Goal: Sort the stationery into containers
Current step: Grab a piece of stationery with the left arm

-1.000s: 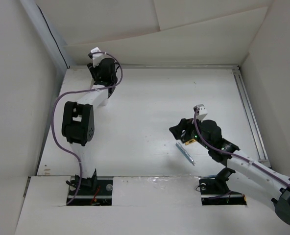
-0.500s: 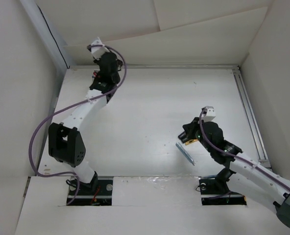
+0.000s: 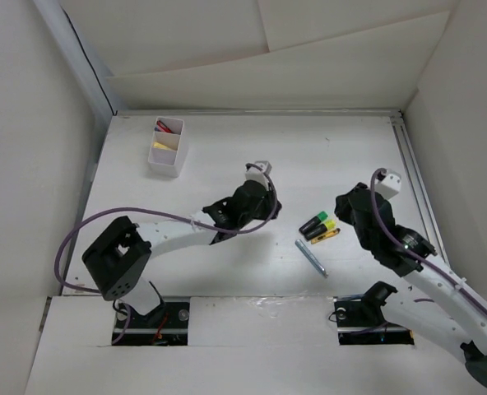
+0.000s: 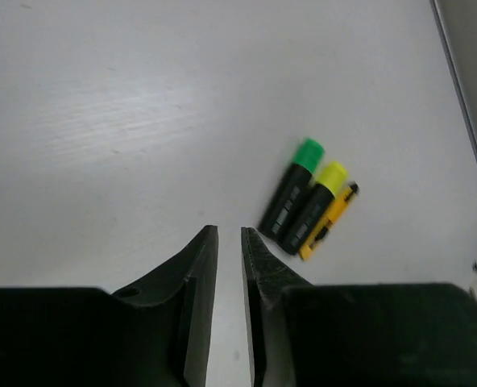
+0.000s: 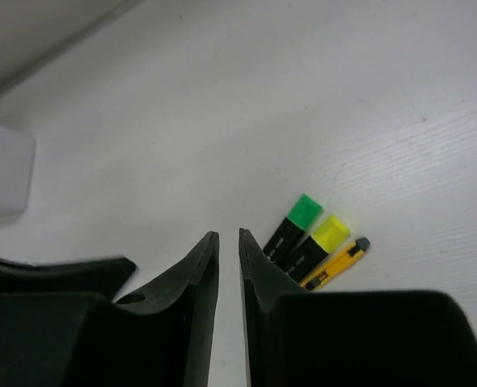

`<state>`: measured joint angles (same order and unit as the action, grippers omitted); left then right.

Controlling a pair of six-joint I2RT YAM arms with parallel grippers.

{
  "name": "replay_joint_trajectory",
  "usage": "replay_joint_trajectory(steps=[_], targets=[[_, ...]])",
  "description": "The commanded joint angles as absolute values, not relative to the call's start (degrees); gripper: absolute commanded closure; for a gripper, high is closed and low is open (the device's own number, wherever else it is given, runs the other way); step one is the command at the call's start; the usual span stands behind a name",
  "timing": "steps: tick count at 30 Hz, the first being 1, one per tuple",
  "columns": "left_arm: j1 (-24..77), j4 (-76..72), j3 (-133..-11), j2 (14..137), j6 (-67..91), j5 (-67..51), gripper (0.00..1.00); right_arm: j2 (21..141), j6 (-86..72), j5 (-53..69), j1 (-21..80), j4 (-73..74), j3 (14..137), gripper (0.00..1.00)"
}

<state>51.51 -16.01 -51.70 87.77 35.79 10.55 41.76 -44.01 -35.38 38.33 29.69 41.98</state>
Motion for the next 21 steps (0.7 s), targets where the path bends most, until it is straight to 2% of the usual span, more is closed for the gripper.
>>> replay_joint_trajectory(steps=[1,2,5,6,7,12,14,21], targets=[[57.5,-20.5,-55.6,85.7,29.0,-0.6,0.84,42.3,-44.8,-41.5,38.1,34.1,50.4,0.77],[62.8,-17.3,-57.6,86.8,26.8,-0.6,0.84,43.0,-43.4,-42.2,38.1,34.1,54.3,0.62],[74.0,-13.6,-64.8,92.7,18.2,2.5,0.79,43.5,-41.6,-42.2,38.1,36.6,63.3,0.48],[76.0,-12.1,-66.4,94.6,16.9,2.5,0.79,43.5,-39.1,-40.9,38.1,36.7,65.4,0.39],[77.5,-12.1,-67.8,96.3,15.7,0.9,0.79,43.5,-38.2,-38.8,38.1,37.3,67.3,0.37],[80.2,-12.0,-72.0,105.5,13.4,-5.3,0.73,44.0,-35.4,-33.2,38.1,39.5,77.4,0.35],[80.2,-12.9,-72.8,107.2,12.3,-9.8,0.7,44.6,-33.9,-33.2,38.1,41.3,78.9,0.35],[81.4,-10.8,-76.5,113.7,10.4,-9.3,0.67,45.3,-32.3,-31.8,38.1,41.2,78.7,0.35]])
